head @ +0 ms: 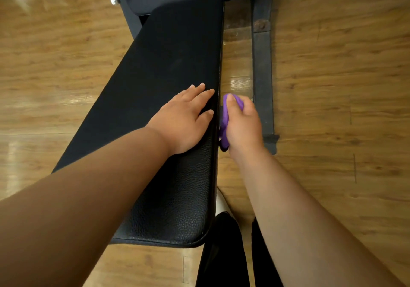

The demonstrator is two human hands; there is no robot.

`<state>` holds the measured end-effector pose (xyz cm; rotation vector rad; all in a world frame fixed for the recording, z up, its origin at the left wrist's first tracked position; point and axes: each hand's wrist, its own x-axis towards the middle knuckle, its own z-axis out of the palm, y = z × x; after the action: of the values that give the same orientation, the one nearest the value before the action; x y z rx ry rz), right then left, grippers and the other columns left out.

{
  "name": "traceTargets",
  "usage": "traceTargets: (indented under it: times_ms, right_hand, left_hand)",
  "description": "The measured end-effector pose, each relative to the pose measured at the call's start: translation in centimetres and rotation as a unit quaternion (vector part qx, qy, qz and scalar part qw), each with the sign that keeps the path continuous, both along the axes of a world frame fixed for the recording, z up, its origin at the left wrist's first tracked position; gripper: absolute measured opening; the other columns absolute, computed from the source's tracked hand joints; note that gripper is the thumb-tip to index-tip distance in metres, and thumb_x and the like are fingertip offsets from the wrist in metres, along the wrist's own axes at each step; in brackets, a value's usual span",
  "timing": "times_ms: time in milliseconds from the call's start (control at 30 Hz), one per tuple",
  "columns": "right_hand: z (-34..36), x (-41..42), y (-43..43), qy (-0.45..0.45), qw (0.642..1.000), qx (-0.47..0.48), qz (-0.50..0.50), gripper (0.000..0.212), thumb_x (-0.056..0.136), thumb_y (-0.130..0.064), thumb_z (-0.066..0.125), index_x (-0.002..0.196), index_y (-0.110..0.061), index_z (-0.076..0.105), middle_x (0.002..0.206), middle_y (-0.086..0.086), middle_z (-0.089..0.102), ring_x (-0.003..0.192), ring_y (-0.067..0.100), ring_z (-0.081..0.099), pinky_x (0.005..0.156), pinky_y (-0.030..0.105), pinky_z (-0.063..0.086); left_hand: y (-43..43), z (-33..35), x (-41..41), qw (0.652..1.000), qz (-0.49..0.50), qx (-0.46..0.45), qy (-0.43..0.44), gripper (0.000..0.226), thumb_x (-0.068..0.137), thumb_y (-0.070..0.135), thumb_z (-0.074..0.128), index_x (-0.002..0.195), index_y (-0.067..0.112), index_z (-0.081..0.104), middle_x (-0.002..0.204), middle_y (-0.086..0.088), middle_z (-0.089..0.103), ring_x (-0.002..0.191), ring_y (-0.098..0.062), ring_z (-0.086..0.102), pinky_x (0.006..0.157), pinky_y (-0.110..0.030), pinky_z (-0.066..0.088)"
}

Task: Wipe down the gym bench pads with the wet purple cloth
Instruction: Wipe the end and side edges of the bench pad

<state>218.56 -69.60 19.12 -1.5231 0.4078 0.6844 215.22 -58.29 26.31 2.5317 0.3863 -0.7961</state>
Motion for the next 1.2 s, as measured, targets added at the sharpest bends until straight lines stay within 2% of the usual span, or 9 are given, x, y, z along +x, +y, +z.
traceTargets:
  times_ms: [233,400,567,667,833,1000,1067,1133,1200]
  right_hand:
    - [0.5,-0.7,0.1,-0.106,0.991,-0.033,0.071,0.006,0.1,-0.033,0.048,0.102,-0.028,0.051,0.09,-0.017,0.056,0.077,-0.014,0.052,0.063,0.002,0.039]
    - [0.0,1.8,1.0,-0.101,0.988,-0.054,0.104,0.007,0.1,-0.032,0.047,0.097,-0.029,0.052,0.086,-0.015,0.056,0.076,-0.005,0.052,0.058,0.001,0.037]
    - [-0.5,3.2,1.7,-0.07,0.991,-0.068,0.096,0.011,0.101,-0.035,0.045,0.104,-0.027,0.052,0.087,-0.016,0.055,0.079,-0.002,0.053,0.064,0.013,0.042]
    - [-0.3,0.3,0.5,-0.085,0.991,-0.068,0.082,0.011,0.1,-0.035,0.047,0.104,-0.027,0.052,0.088,-0.015,0.057,0.08,-0.003,0.053,0.066,0.01,0.043]
    - [-1.0,2.6,1.9,-0.051,0.992,-0.081,0.08,0.01,0.1,-0.038,0.046,0.102,-0.031,0.053,0.089,-0.011,0.058,0.086,0.015,0.061,0.073,0.035,0.052]
    - [-1.1,1.4,1.4,-0.096,0.99,-0.075,0.069,0.008,0.1,-0.032,0.047,0.103,-0.026,0.052,0.088,-0.016,0.055,0.079,-0.007,0.054,0.064,0.005,0.04]
    - [-0.9,0.2,0.4,-0.115,0.988,-0.068,0.075,0.006,0.1,-0.031,0.048,0.101,-0.026,0.052,0.088,-0.018,0.056,0.075,-0.017,0.051,0.062,0.0,0.037]
    - [-1.1,0.9,0.8,-0.117,0.986,-0.076,0.088,0.005,0.1,-0.032,0.048,0.097,-0.03,0.052,0.087,-0.017,0.056,0.076,-0.011,0.054,0.061,0.003,0.039]
    - [-1.6,2.8,2.0,-0.09,0.989,-0.08,0.082,0.006,0.1,-0.035,0.047,0.096,-0.033,0.051,0.086,-0.013,0.057,0.081,0.007,0.06,0.063,0.02,0.047]
  left_hand:
    - [0.9,-0.3,1.3,0.999,0.026,0.011,-0.046,0.048,0.102,0.036,0.037,0.149,0.029,0.032,0.154,0.009,0.029,0.143,-0.011,0.017,0.114,-0.026,0.016]
    - [1.0,-1.7,1.6,0.999,0.006,0.012,-0.036,0.054,0.104,0.036,0.029,0.155,0.026,0.012,0.163,0.008,0.003,0.148,-0.008,-0.005,0.114,-0.021,-0.007]
    - [1.1,-1.7,1.7,0.999,0.0,0.015,-0.029,0.052,0.105,0.035,0.027,0.154,0.027,0.012,0.162,0.009,0.003,0.148,-0.007,-0.005,0.113,-0.021,-0.008]
    - [1.1,-1.7,1.6,0.999,0.001,0.019,-0.028,0.052,0.105,0.035,0.027,0.154,0.028,0.013,0.162,0.01,0.003,0.148,-0.007,-0.006,0.112,-0.02,-0.009]
    - [1.1,-1.6,1.7,0.999,-0.002,0.017,-0.027,0.052,0.105,0.035,0.026,0.155,0.027,0.012,0.162,0.01,0.003,0.148,-0.007,-0.006,0.112,-0.021,-0.009]
    - [1.1,-1.8,1.6,0.999,0.0,0.021,-0.028,0.052,0.105,0.035,0.026,0.155,0.028,0.012,0.162,0.01,0.003,0.148,-0.007,-0.006,0.114,-0.021,-0.009]
    - [1.1,-1.9,1.6,0.999,-0.002,0.022,-0.03,0.052,0.105,0.035,0.026,0.154,0.027,0.013,0.162,0.01,0.003,0.148,-0.007,-0.006,0.114,-0.022,-0.008]
    - [1.2,-1.8,1.6,0.999,-0.001,0.021,-0.031,0.052,0.105,0.035,0.026,0.154,0.027,0.013,0.162,0.01,0.003,0.148,-0.007,-0.006,0.115,-0.023,-0.007]
    - [1.2,-1.7,1.6,0.999,-0.002,0.019,-0.029,0.052,0.105,0.035,0.026,0.154,0.028,0.012,0.162,0.01,0.003,0.148,-0.008,-0.006,0.115,-0.023,-0.007]
